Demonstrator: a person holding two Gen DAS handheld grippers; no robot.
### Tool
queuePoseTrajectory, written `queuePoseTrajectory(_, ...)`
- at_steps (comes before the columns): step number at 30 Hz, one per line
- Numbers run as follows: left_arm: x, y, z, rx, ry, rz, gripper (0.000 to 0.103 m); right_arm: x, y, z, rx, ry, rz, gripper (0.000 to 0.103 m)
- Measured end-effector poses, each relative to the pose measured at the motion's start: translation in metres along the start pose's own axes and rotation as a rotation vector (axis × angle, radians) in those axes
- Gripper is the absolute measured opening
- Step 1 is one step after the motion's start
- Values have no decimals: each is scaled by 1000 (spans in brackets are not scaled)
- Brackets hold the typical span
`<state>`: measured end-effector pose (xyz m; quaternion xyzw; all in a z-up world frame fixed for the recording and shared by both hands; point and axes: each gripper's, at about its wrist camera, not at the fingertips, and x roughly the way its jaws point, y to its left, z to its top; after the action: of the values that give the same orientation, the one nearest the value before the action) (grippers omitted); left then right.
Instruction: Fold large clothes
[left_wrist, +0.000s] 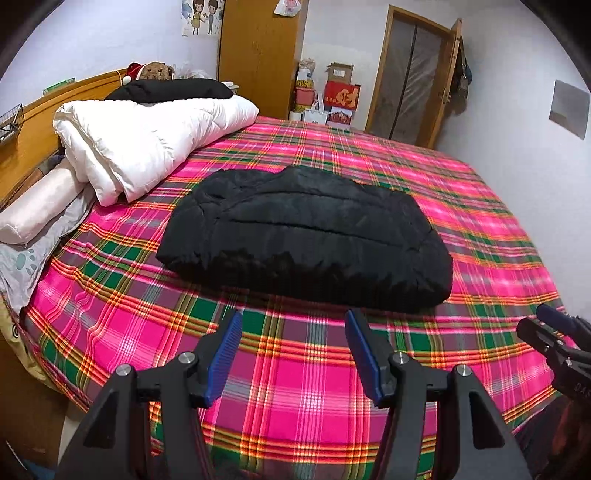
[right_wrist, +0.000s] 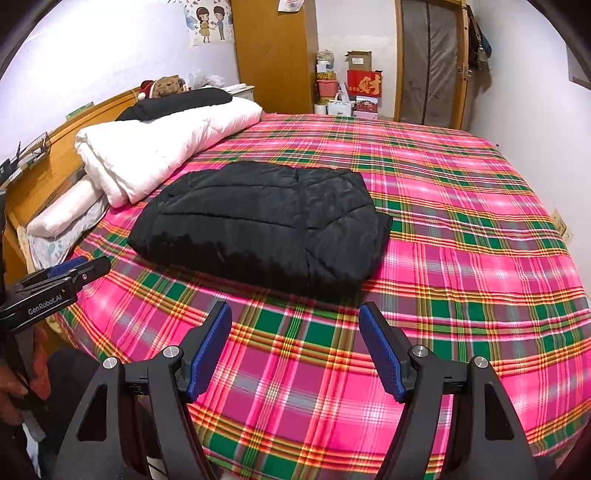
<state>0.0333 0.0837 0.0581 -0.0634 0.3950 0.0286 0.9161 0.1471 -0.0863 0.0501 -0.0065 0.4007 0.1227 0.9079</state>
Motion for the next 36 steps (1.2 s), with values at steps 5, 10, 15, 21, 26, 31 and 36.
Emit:
queuePoseTrajectory(5, 1, 1, -4, -2, 10, 3, 60, 1, 3, -2, -7, 7, 0, 71)
queuePoseTrajectory(10, 0, 2, -5, -9, 11, -14, 60, 1, 5, -3, -12, 12, 1, 71)
queuePoseTrajectory(15, -1, 3, -5, -22, 13, -29, 60, 4, 6, -4, -13, 19, 2, 71)
queuePoseTrajectory(21, -3, 0, -6, -13, 4, -19, 60, 5, 6, -5, -14, 19, 2, 71)
queuePoseTrajectory(26, -5, -2, -6, -1, 1, 1, 60, 5, 6, -5, -13, 21, 3, 71)
queuePoseTrajectory(31, -4, -1, -7, -11, 7, -10, 60, 6, 6, -6, -13, 26, 2, 71)
queuePoseTrajectory(36, -5, -1, -7, -12, 6, -14, 60, 6, 5, -5, -13, 28, 2, 71)
